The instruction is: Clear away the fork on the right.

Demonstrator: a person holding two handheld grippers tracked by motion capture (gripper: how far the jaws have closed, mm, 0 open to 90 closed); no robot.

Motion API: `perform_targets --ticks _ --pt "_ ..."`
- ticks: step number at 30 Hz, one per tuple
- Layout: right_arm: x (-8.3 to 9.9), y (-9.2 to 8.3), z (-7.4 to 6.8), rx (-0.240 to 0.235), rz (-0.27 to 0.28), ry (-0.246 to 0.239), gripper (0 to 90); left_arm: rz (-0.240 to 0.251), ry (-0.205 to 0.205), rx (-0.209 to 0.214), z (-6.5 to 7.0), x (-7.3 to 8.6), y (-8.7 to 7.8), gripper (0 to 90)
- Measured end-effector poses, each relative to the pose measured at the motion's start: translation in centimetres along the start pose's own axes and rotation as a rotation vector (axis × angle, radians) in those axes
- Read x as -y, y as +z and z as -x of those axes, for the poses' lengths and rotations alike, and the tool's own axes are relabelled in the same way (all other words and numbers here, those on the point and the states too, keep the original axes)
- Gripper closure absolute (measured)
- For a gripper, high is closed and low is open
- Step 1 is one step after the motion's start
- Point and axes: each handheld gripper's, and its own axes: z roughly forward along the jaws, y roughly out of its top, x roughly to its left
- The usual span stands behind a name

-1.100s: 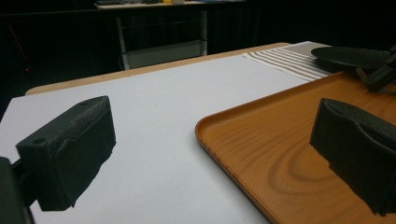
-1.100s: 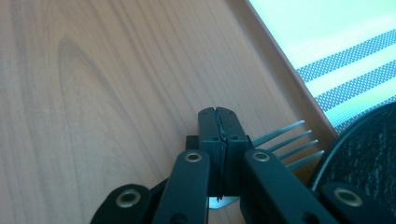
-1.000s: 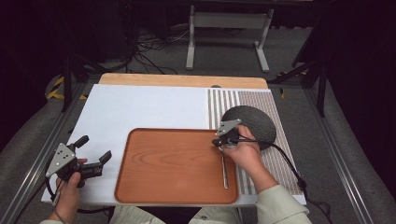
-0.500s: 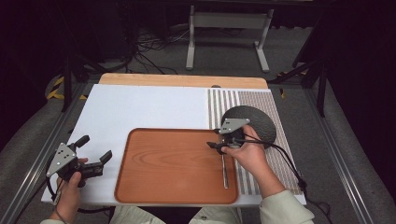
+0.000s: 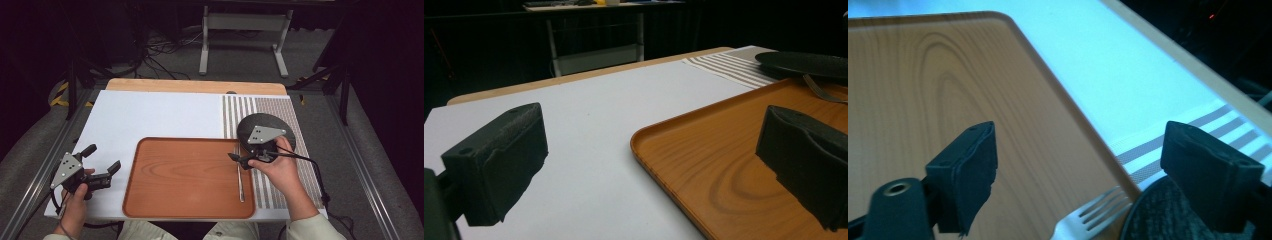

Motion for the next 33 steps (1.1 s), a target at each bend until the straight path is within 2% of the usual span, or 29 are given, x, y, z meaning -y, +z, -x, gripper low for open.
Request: perform_targets --ticks 3,6,7,19,20,25,30,32,33 --pt "0.0 -0.6 -0.1 0.007 -0.005 -0.007 14.3 0.000 0.002 0.002 0.0 0.0 0.0 0.6" --pt "0.4 -1.7 -0.2 0.048 0.013 -0.007 13.6 0.001 0.001 0.001 0.0 0.0 0.0 0.5" --pt "0.4 -1.7 -0.2 0.048 0.013 -0.007 13.6 0.001 0.001 0.001 0.0 0.0 0.0 0.5" --pt "0.9 -4.5 -0.2 0.115 0.046 0.017 12.7 0.004 0.001 -0.001 0.0 -0.1 -0.1 0.5" --pt "1.2 -5.3 -0.1 0.130 0.052 0.025 12.6 0.004 0.002 -0.001 0.0 -0.1 -0.1 0.5" --pt "1.5 -6.6 0.0 0.163 0.066 0.036 12.3 0.005 0.000 -0.001 0.1 -0.1 -0.1 0.5" --pt "1.8 -7.5 -0.2 0.185 0.085 0.045 12.3 0.005 0.001 -0.002 0.1 -0.1 -0.1 0.5" --pt "2.1 -7.9 -0.3 0.192 0.094 0.057 12.4 0.006 0.001 -0.002 0.1 -0.1 -0.1 0.6" --pt "2.6 -8.1 -0.3 0.186 0.137 0.097 12.4 0.005 0.001 -0.001 0.1 -0.1 -0.1 0.5"
